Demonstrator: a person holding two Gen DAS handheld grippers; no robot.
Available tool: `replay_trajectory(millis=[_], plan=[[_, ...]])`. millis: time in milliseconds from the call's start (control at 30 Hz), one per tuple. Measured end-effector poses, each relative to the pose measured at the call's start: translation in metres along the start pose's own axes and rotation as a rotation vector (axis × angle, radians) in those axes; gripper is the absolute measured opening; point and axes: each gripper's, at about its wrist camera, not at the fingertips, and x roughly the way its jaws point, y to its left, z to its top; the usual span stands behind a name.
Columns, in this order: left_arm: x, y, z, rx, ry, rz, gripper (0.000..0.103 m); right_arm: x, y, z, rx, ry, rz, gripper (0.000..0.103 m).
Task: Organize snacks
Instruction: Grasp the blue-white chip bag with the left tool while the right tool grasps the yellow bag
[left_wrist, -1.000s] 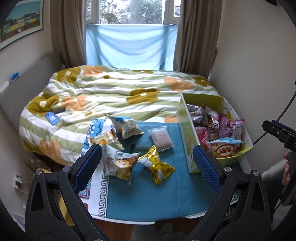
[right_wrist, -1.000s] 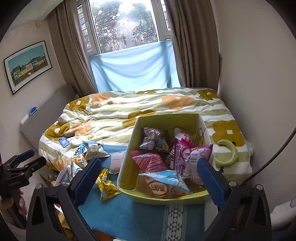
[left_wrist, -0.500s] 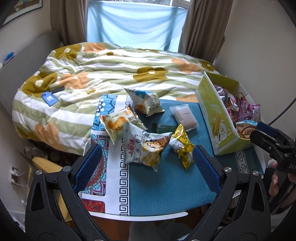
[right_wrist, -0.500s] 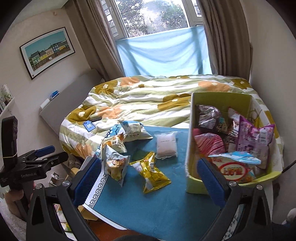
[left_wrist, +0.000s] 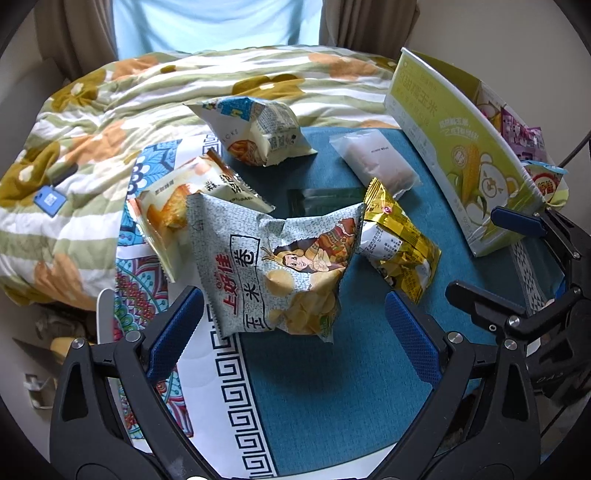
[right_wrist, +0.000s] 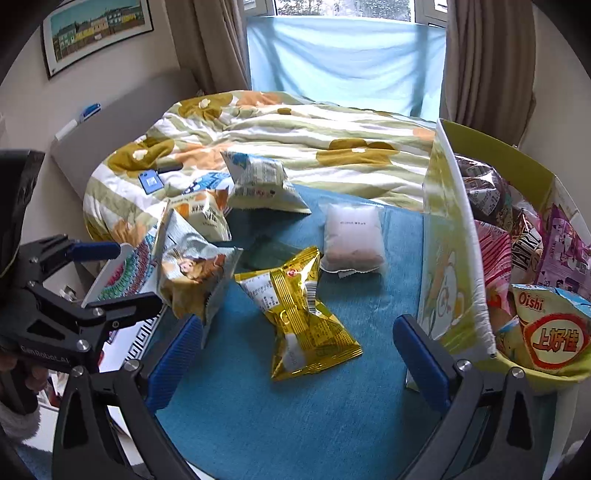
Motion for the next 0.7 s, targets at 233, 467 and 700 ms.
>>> replay_trajectory(millis=[233, 467, 700], plan=[[0.041, -0.006, 0.001, -0.013, 0.043, 0.098, 0.098, 0.033, 0.005, -0.014, -0.081, 0.044, -0.03, 0.102], [0.054, 0.0, 0.002, -0.067, 0.05, 0.132, 0.098, 0.049, 0.009, -0.016, -0.123, 0.058, -0.042, 0.102], [0.05, 0.003, -0.002, -0.034, 0.031, 0.127, 0.081, 0.069, 0.013, -0.018, -0.155, 0.08, -0.023, 0.09]])
